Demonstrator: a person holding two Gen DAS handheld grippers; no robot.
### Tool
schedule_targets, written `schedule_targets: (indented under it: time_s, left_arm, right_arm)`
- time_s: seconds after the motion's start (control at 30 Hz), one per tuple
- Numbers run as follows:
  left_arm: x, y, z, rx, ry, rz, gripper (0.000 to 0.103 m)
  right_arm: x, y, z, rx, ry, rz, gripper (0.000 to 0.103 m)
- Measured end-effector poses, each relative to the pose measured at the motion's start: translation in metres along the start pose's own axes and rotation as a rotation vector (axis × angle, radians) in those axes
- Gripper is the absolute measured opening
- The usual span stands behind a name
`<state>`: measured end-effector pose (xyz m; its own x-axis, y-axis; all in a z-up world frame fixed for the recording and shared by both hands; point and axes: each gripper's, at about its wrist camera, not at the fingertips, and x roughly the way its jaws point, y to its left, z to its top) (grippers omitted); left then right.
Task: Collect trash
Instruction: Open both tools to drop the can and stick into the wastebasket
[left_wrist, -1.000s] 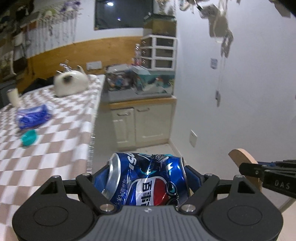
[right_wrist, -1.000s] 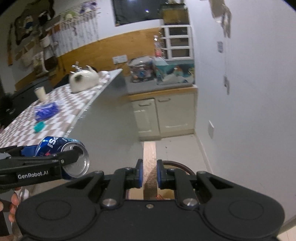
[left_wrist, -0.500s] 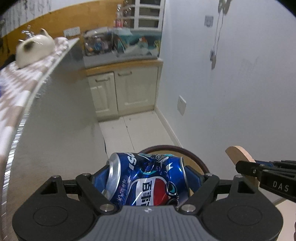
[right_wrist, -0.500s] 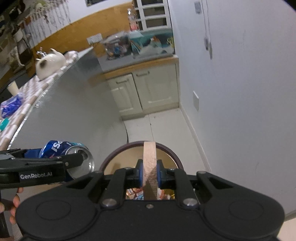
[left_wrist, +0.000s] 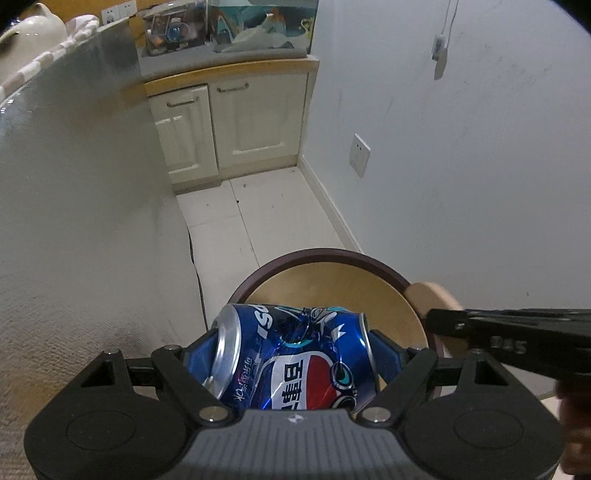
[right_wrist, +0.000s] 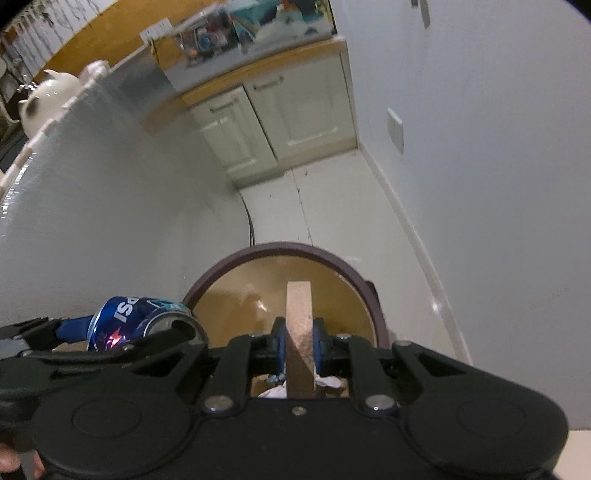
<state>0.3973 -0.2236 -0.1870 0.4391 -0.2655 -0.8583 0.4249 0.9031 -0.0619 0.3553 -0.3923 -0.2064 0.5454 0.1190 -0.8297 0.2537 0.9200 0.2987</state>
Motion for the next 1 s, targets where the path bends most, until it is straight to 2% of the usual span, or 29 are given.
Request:
schedule_targets:
  time_s: [0.37, 0.57, 0.6, 0.67, 0.73, 0.83, 1.0]
  left_arm:
    - [0.03, -0.001, 0.004, -0.019, 0.09, -0.004, 0.084]
    - [0.034, -0.002, 0.0, -0.009, 0.109, -0.003, 0.084]
    - [0.035, -0.002, -0.001, -0.009, 0.113, -0.012, 0.085]
    - [0.039, -0.003, -0.001, -0.014, 0.116, -0.033, 0.086]
    - [0.041, -0.002, -0.003, -0.025, 0.119, -0.05, 0.088]
    - [0.044, -0.002, -0.004, -0.029, 0.124, -0.043, 0.099]
    - [0.047, -0.005, -0.008, -0.002, 0.172, -0.032, 0.103]
  right_arm:
    - [0.053, -0.004, 0.012, 0.051, 0.082, -0.01, 0.015]
    - [0.059, -0.007, 0.016, 0.082, 0.083, 0.0, 0.028]
    - [0.058, -0.007, 0.017, 0.076, 0.079, 0.005, 0.034]
    - [0.055, -0.005, 0.019, 0.065, 0.067, 0.015, 0.04]
    - [0.053, -0.003, 0.02, 0.049, 0.065, 0.015, 0.04]
    - [0.05, -0.004, 0.02, 0.035, 0.072, 0.016, 0.04]
    - [0.046, -0.003, 0.016, 0.013, 0.087, 0.005, 0.044]
